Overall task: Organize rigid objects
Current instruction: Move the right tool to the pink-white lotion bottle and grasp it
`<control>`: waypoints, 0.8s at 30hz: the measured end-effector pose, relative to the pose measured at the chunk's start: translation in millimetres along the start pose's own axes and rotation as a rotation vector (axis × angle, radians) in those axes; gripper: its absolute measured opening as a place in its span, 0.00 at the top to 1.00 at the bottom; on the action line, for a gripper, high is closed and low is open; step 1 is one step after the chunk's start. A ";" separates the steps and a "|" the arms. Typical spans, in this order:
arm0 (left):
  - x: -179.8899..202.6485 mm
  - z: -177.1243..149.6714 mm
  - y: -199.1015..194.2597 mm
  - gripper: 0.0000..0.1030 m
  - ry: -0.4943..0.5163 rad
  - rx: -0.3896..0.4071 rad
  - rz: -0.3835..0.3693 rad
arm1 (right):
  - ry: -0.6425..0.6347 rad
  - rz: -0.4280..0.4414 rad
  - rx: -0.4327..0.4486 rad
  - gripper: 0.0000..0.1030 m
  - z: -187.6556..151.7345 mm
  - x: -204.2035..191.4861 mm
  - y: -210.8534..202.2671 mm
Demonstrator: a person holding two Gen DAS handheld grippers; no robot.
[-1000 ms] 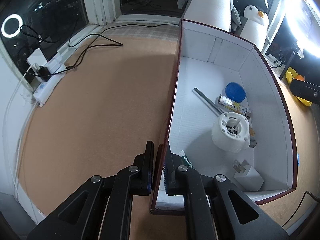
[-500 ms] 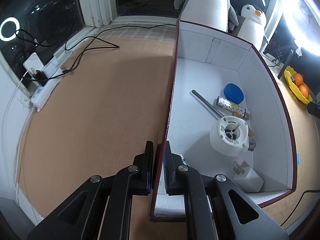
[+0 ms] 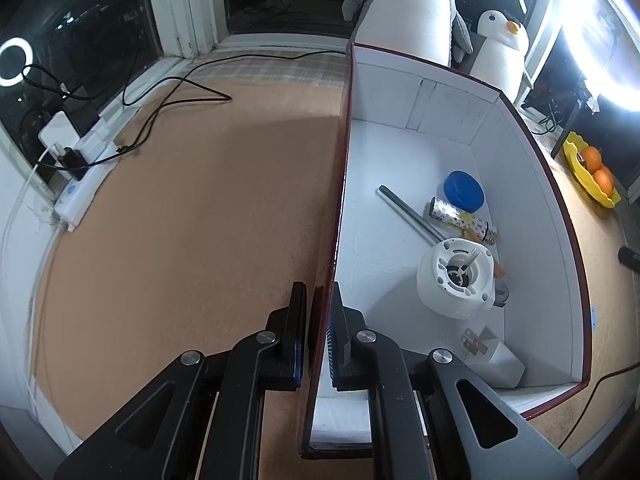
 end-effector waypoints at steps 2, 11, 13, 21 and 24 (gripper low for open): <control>-0.6 0.6 0.8 0.92 0.002 -0.001 -0.001 | 0.019 -0.019 -0.012 0.47 -6.9 12.1 1.3; 2.1 5.3 2.3 0.92 0.020 -0.001 -0.003 | 0.096 -0.065 -0.046 0.47 -31.9 51.0 3.8; 3.5 6.5 1.9 0.92 0.026 0.000 -0.005 | 0.103 -0.074 -0.052 0.47 -36.2 55.7 4.8; 4.1 7.3 3.8 0.92 0.038 0.000 -0.006 | 0.134 -0.097 -0.061 0.47 -46.9 68.9 3.3; 4.5 7.4 3.7 0.92 0.047 0.000 -0.004 | 0.147 -0.101 -0.062 0.47 -49.8 73.0 1.8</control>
Point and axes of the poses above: each gripper's, at about its wrist camera, not at the fingertips, and y roughly the way its jaws point, x to its right, z to its top, the point moved 7 cm from there along y, roughly the way its jaws point, and after that the axes turned 1 degree about y, right-handed, at the moved point
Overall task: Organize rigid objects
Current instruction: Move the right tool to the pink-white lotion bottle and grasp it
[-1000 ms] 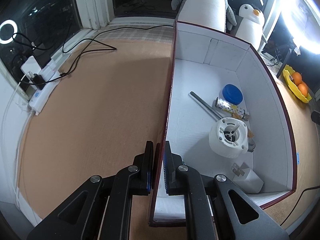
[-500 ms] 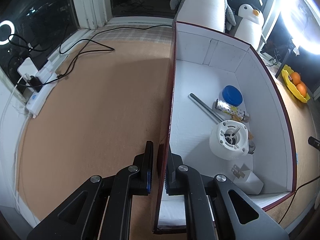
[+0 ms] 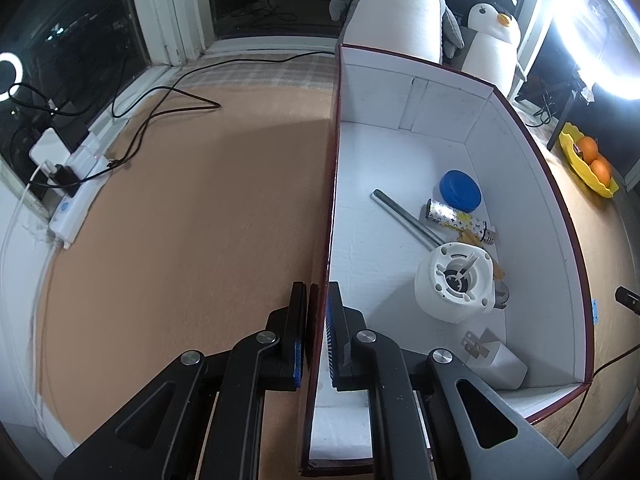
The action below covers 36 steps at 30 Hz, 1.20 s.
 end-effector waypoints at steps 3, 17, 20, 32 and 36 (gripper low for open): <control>0.4 0.2 0.6 0.92 0.007 -0.001 -0.001 | 0.015 -0.002 -0.005 0.47 -2.9 4.0 0.0; 1.5 0.8 2.9 0.92 0.029 -0.006 -0.010 | 0.199 0.127 -0.106 0.47 -29.0 12.5 16.2; 1.5 1.2 3.2 0.92 0.030 -0.005 -0.013 | 0.178 0.125 -0.101 0.47 -27.0 4.2 16.1; 1.6 0.0 3.7 0.92 0.031 -0.002 -0.014 | 0.035 0.132 -0.089 0.47 12.8 -53.7 36.2; 1.3 -0.4 3.5 0.92 0.029 -0.003 -0.014 | -0.008 0.119 -0.114 0.48 21.3 -70.1 53.7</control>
Point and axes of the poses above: each gripper's, at about its wrist camera, not at the fingertips, and y roughly the way its jaws point, x to its right, z to its top, the point moved 7 cm from there along y, roughly the way its jaws point, and after that the axes turned 1 degree about y, right-handed, at the moved point
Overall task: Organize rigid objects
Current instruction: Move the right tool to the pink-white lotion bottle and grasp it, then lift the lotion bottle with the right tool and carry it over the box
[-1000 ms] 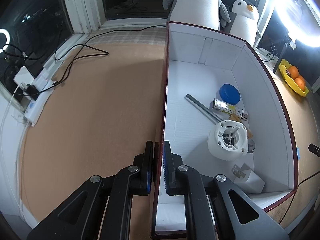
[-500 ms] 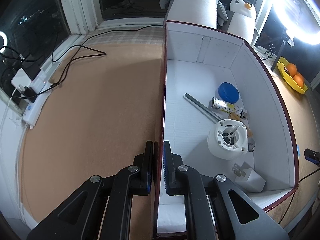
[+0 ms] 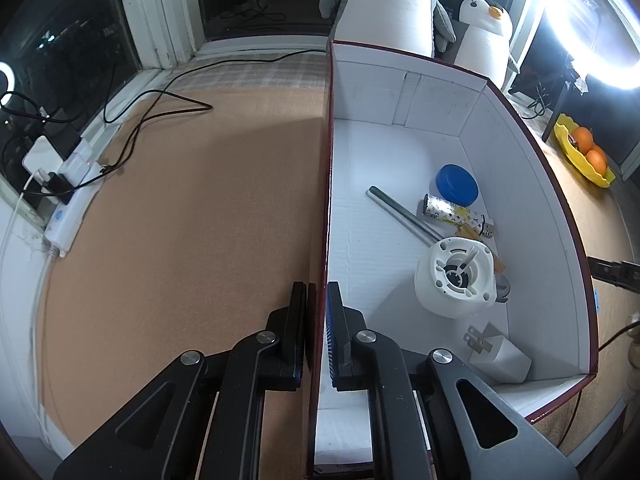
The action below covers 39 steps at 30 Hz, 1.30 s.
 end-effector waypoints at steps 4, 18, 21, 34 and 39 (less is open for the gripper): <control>0.2 -0.2 -0.2 0.92 -0.003 -0.001 0.000 | -0.044 -0.029 -0.018 0.53 5.6 -7.3 11.8; -0.5 -1.9 -0.2 0.92 -0.012 -0.004 0.004 | -0.119 -0.096 -0.078 0.82 7.4 -9.0 34.9; -0.7 -2.2 -0.4 0.92 -0.013 -0.004 0.004 | -0.126 -0.094 -0.073 0.83 7.3 -8.5 34.4; -1.6 -5.6 -2.9 0.92 -0.027 -0.002 0.012 | -0.165 -0.057 0.041 0.83 12.7 -22.7 -15.4; -1.2 -7.1 -5.1 0.92 -0.036 -0.001 0.017 | -0.216 -0.013 0.093 0.83 19.1 -53.6 -39.5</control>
Point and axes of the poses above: each gripper's, at about its wrist camera, not at the fingertips, and y roughly the way its jaws point, x to its right, z to its top, the point moved 7 cm from there along y, roughly the way its jaws point, and after that the axes turned 1 degree about y, right-handed, at the moved point
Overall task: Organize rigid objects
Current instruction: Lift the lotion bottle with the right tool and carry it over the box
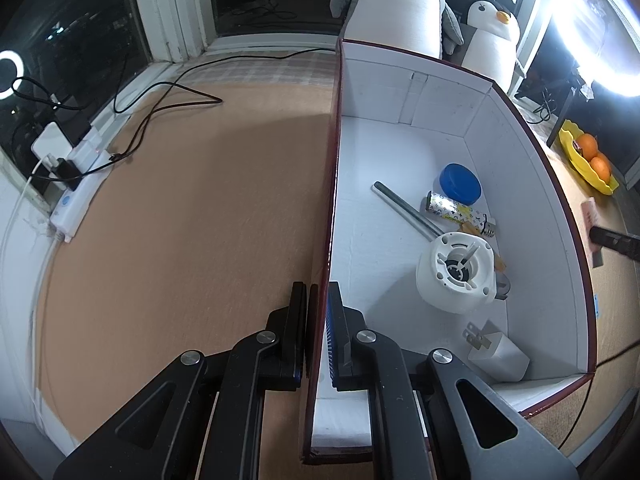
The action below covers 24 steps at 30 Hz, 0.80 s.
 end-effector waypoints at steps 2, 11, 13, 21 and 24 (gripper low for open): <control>0.1 -0.4 -0.8 0.92 -0.003 0.001 0.003 | -0.021 0.017 0.017 0.83 4.3 -11.3 -6.3; -1.1 -3.8 -3.8 0.92 -0.020 0.004 0.016 | -0.143 0.116 0.057 0.83 10.6 -70.2 -30.6; -1.2 -4.9 -4.3 0.92 -0.023 0.004 0.019 | -0.167 0.133 0.059 0.83 10.2 -82.3 -32.5; -1.9 -7.9 -6.8 0.92 -0.037 0.007 0.028 | -0.255 0.191 0.040 0.83 -0.2 -122.8 -30.9; -2.1 -8.6 -8.2 0.92 -0.038 0.008 0.031 | -0.279 0.208 0.023 0.83 -6.4 -133.7 -27.9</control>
Point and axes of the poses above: each gripper's, at about its wrist camera, not at the fingertips, and y roughly the way its jaws point, x to its right, z to its top, the point moved 7 cm from there along y, roughly the way its jaws point, and after that the axes turned 1 degree about y, right-handed, at the moved point
